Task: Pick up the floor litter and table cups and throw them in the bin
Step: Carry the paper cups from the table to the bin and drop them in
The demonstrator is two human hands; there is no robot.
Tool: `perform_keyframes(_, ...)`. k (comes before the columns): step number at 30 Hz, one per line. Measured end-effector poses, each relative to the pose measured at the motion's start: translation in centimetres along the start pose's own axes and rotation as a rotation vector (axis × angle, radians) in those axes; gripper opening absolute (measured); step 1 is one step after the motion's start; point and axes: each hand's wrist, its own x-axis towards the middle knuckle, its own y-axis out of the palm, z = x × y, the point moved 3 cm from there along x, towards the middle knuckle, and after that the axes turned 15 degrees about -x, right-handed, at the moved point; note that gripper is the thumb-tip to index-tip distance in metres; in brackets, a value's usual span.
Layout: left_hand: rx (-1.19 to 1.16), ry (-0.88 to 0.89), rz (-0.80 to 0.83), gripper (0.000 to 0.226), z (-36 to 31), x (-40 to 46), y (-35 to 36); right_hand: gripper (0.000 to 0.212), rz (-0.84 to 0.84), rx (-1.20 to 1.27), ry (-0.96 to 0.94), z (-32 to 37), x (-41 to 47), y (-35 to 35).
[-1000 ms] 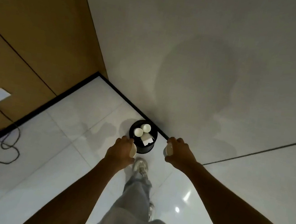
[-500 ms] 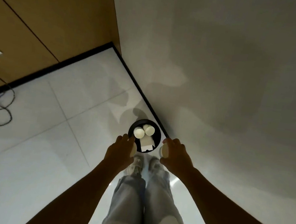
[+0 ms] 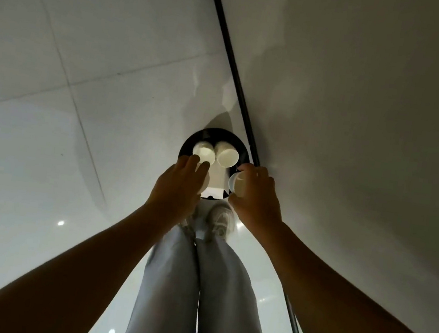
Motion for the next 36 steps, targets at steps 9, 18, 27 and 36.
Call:
perform_keyframes(9,0.220,0.203,-0.027,0.064,5.3,8.2,9.1,0.064,-0.117,-0.029,-0.055,-2.3,9.7,10.3)
perform_keyframes(18,0.275,0.304,-0.037,0.067,9.1,12.2,14.1,0.068,-0.187,-0.090,-0.143,-2.6,15.0,15.7)
perform_keyframes(27,0.254,0.250,-0.020,0.078,11.6,14.9,15.2,0.073,-0.304,-0.227,-0.238,-2.6,16.7,17.7)
perform_keyframes(36,0.021,0.093,0.022,0.085,10.9,12.4,13.2,0.081,-0.107,-0.270,-0.217,-1.9,14.6,14.9)
